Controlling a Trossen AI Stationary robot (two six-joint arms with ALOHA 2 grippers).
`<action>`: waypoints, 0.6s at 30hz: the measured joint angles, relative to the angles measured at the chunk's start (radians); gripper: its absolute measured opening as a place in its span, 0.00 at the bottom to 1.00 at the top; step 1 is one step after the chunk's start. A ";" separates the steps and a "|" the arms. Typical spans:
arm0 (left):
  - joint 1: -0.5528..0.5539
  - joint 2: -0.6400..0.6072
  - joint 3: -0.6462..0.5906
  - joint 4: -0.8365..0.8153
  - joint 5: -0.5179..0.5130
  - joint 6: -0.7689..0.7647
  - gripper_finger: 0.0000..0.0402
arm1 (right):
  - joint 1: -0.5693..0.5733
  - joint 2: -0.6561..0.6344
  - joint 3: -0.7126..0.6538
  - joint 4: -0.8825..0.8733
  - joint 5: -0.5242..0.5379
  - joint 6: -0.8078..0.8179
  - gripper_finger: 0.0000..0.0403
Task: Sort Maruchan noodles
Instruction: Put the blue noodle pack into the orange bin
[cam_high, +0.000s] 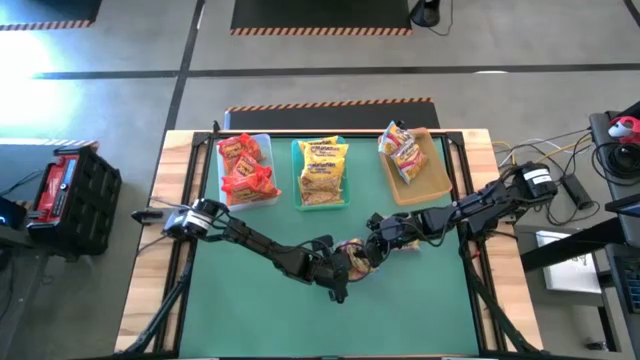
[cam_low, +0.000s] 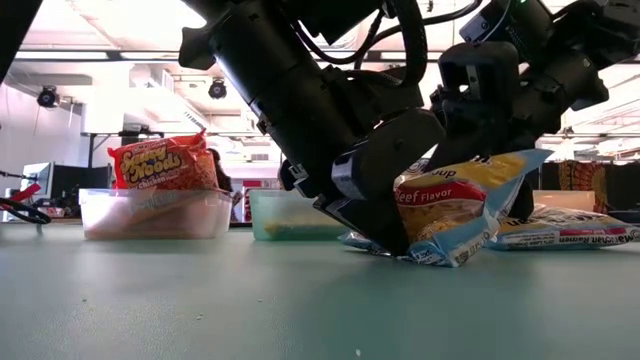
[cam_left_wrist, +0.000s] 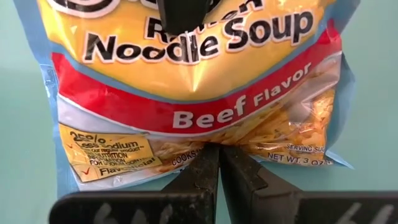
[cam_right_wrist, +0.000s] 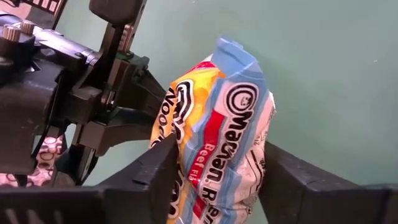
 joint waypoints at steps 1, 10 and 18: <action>0.000 0.000 0.000 0.000 0.000 -0.003 0.00 | 0.000 0.000 0.000 0.000 -0.001 0.000 0.43; 0.000 -0.012 0.000 -0.005 -0.013 -0.018 0.00 | 0.000 0.001 -0.002 -0.013 0.001 -0.001 0.27; -0.008 -0.053 -0.006 -0.043 -0.080 -0.089 0.00 | 0.000 -0.005 -0.001 -0.013 -0.029 -0.003 0.21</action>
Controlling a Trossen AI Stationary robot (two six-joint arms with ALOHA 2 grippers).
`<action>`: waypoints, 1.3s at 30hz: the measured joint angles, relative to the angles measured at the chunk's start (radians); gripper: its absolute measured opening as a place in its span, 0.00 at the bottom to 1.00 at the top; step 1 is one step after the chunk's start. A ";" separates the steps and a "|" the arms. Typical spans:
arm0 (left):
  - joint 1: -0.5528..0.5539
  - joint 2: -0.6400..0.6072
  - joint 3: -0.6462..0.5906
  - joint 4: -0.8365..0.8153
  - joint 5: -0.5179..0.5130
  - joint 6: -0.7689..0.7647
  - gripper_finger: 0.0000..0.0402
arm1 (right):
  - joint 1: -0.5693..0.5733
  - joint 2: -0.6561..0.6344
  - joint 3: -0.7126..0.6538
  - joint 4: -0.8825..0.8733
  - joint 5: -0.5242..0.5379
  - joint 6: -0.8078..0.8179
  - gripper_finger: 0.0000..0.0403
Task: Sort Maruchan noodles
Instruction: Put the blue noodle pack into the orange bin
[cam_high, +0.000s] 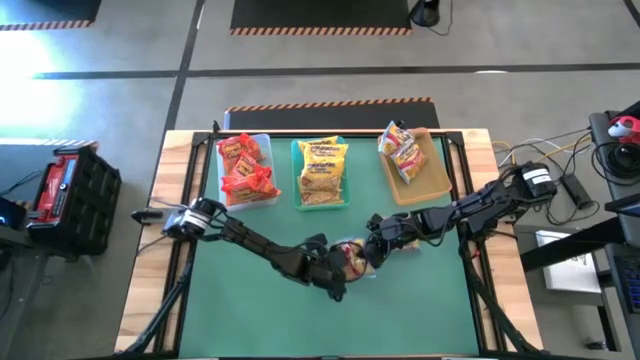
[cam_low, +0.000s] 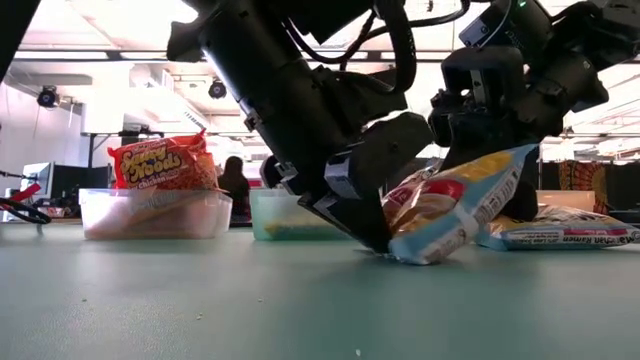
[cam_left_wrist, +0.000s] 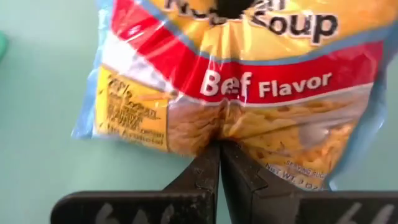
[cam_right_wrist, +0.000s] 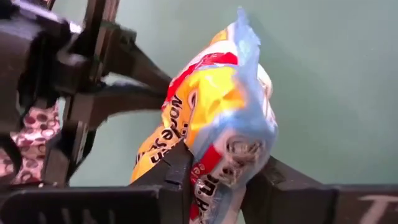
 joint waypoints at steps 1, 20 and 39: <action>-0.002 -0.004 0.000 -0.008 -0.001 -0.002 0.00 | 0.000 -0.005 0.001 -0.001 -0.009 -0.002 0.20; -0.039 -0.034 0.002 -0.082 -0.042 -0.165 0.00 | -0.010 -0.273 0.004 -0.213 0.074 -0.079 0.16; -0.040 -0.034 0.001 -0.075 -0.043 -0.165 0.00 | -0.245 -0.620 0.215 -0.789 0.584 -0.465 0.16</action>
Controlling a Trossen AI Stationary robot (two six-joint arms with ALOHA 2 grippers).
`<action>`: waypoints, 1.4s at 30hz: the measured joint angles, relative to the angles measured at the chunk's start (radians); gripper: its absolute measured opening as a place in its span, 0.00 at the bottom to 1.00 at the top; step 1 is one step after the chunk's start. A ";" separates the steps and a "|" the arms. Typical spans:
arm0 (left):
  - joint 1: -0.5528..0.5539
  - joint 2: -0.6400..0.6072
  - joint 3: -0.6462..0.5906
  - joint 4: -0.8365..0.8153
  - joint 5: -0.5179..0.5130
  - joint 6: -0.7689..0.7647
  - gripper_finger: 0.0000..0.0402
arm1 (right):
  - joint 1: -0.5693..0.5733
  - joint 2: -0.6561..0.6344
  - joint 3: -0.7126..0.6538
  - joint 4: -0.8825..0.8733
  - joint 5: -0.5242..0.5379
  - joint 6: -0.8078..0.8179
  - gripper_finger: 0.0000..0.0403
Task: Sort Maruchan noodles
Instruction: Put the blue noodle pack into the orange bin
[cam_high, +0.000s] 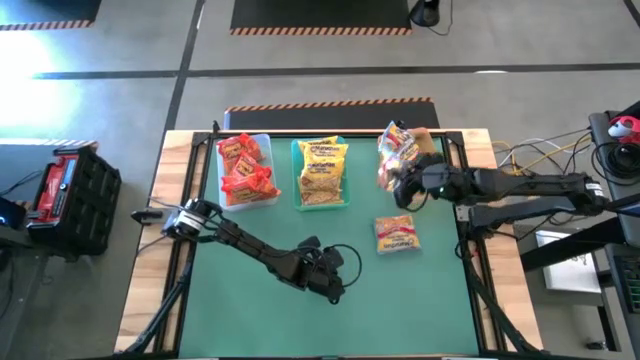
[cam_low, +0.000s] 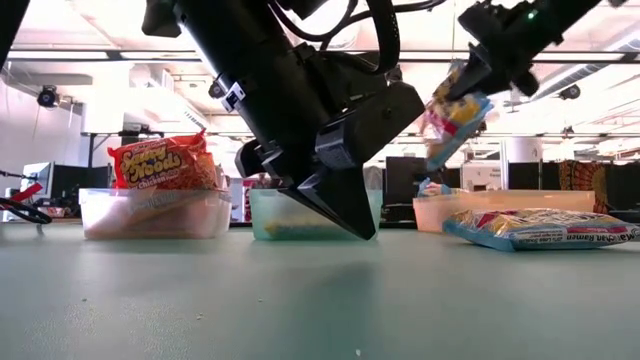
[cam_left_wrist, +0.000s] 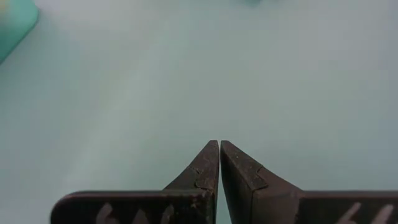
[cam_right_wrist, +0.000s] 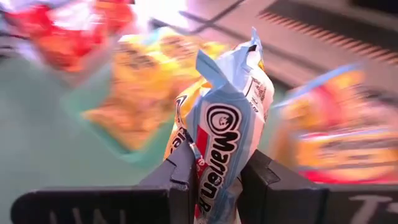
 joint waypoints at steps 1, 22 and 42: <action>0.000 0.000 -0.001 0.000 0.000 0.000 0.00 | -0.018 -0.006 0.023 -0.046 0.022 -0.032 0.16; 0.003 0.000 -0.015 0.010 -0.026 -0.023 0.00 | -0.273 0.048 0.079 -0.425 -0.183 -0.761 0.16; -0.002 0.000 -0.014 0.007 -0.005 -0.061 0.00 | -0.306 0.274 0.075 -0.418 0.055 -0.755 0.32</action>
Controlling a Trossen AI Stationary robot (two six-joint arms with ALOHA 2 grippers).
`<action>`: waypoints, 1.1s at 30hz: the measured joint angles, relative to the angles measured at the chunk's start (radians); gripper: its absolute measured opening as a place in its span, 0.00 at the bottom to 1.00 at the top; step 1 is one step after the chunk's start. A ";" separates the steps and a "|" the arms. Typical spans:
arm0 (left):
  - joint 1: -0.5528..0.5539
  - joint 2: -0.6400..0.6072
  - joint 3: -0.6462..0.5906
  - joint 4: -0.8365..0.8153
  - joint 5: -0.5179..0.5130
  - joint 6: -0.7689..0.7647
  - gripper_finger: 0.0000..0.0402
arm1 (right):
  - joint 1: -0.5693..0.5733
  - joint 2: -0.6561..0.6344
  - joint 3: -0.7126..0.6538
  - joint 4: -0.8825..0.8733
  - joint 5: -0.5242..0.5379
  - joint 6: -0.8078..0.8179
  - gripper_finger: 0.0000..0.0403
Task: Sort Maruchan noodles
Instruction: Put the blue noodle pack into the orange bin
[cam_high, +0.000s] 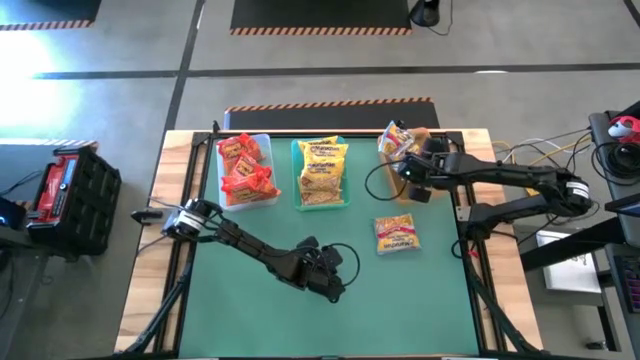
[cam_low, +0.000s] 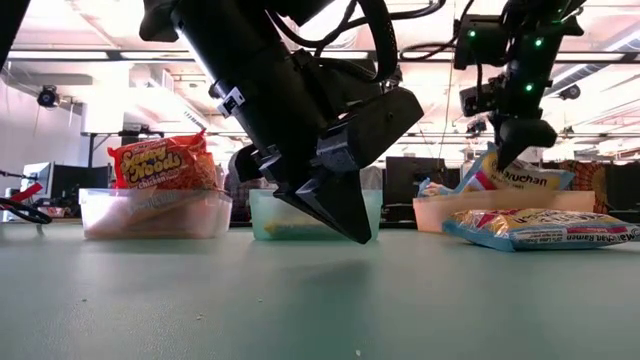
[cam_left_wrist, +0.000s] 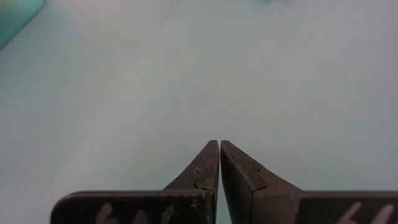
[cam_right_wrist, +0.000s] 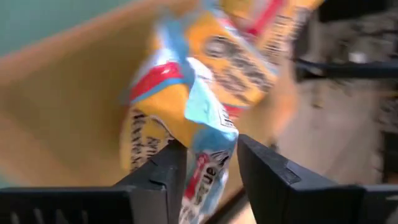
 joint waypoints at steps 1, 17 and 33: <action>0.000 0.000 0.000 0.000 0.001 -0.002 0.00 | -0.001 0.000 0.000 0.001 0.038 0.004 0.33; 0.000 0.000 0.000 -0.002 0.009 -0.006 0.00 | -0.001 -0.070 0.095 0.001 0.445 0.327 0.39; 0.034 0.000 -0.001 0.056 0.030 0.077 0.00 | 0.116 -0.120 0.181 0.029 -0.325 0.688 0.32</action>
